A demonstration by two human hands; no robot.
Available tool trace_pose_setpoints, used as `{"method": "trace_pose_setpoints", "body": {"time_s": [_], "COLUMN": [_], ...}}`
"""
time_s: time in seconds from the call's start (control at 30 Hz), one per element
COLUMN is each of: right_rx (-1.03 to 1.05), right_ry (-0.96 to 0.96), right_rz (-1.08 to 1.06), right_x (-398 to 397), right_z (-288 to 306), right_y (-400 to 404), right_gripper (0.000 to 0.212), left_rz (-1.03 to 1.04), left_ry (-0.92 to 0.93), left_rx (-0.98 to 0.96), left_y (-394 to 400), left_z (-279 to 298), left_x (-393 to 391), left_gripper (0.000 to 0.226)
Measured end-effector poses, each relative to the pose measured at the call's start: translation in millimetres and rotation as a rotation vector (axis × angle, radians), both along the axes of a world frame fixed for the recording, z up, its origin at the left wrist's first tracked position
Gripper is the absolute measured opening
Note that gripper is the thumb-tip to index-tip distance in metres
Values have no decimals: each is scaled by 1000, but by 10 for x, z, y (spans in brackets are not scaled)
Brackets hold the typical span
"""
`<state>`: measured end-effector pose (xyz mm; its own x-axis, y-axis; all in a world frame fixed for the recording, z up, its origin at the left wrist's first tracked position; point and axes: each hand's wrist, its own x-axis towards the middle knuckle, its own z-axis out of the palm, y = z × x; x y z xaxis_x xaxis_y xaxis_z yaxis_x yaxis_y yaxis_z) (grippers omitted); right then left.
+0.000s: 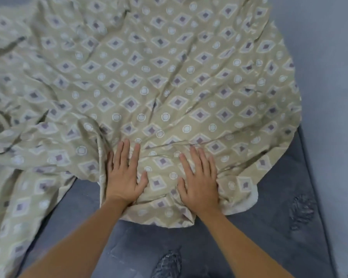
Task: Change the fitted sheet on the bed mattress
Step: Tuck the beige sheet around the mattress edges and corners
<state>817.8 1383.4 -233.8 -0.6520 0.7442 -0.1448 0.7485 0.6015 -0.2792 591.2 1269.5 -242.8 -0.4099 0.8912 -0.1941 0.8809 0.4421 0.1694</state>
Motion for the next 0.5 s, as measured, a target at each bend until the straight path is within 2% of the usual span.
{"method": "trace_pose_setpoints", "body": {"time_s": [0.23,0.5], "right_rx": [64,44], "right_ry": [67,47], "right_rz": [12,11], "right_x": [38,45], "right_z": [-203,-286], "right_y": [9,11], "right_gripper": [74,74], "left_rz": [30,30], "left_ry": [-7,-44], "left_rx": [86,64], "left_y": [-5,-45], "left_z": [-248,-329], "left_x": [-7,-2], "left_gripper": [87,88]}}
